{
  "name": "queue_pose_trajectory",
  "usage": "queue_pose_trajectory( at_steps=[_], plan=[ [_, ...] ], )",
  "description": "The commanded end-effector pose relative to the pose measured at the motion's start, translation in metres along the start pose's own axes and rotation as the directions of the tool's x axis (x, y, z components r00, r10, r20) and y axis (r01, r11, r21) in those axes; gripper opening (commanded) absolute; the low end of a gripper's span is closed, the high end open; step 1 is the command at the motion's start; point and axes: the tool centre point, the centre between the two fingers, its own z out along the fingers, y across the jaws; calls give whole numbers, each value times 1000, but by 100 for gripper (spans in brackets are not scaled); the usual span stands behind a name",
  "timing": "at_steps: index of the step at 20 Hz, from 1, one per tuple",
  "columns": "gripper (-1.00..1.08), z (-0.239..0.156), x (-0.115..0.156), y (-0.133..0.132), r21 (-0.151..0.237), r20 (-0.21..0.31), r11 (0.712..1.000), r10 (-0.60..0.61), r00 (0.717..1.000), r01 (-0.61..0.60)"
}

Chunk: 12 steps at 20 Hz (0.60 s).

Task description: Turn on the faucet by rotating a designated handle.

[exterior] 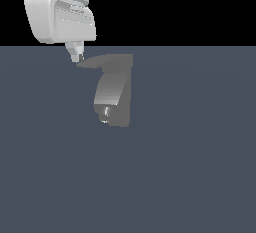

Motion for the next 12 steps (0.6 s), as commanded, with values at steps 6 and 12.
queue_pose_trajectory(
  at_steps=[6, 12],
  plan=[
    [-100, 12, 18, 22, -30, -9, 1000, 7, 1000, -7],
    [-100, 2, 34, 16, -7, -3, 1000, 3, 1000, -3]
  ],
)
